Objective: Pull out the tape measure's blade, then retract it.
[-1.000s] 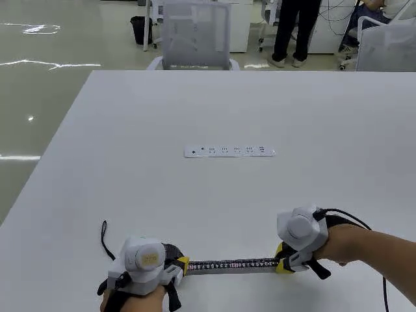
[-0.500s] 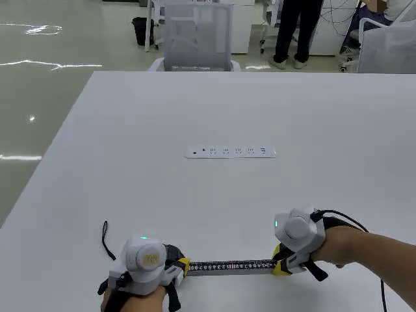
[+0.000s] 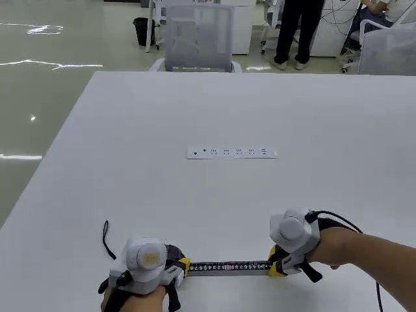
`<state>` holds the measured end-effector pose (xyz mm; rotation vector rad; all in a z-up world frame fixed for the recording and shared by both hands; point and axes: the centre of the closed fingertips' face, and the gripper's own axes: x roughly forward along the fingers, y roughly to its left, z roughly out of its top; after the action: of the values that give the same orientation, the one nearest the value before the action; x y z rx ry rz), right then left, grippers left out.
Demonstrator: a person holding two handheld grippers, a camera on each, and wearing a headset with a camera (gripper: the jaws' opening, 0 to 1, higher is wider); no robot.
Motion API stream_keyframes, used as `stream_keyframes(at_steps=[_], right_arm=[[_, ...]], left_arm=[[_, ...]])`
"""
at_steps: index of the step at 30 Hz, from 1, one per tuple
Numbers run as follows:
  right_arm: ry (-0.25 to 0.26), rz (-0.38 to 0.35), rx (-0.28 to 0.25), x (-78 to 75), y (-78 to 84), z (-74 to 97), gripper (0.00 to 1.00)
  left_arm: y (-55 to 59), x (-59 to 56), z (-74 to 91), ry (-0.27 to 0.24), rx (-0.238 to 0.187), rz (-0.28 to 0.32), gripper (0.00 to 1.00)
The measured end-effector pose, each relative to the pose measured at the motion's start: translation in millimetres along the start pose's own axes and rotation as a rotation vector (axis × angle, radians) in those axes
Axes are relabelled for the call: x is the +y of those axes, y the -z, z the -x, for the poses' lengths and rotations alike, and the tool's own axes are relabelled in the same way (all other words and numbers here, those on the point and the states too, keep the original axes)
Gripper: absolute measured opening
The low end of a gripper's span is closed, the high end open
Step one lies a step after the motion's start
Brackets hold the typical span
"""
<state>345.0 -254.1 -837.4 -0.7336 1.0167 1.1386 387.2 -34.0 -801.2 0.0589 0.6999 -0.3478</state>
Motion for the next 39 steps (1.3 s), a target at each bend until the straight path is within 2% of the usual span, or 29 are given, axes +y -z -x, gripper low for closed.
stream_keyframes(at_steps=[39], right_arm=[[-0.008,0.003,-0.017,3.7,-20.3,-8.8,0.13]], left_arm=[[0.1,1.0,-0.7,0.003,0.001,0.0,0.58]])
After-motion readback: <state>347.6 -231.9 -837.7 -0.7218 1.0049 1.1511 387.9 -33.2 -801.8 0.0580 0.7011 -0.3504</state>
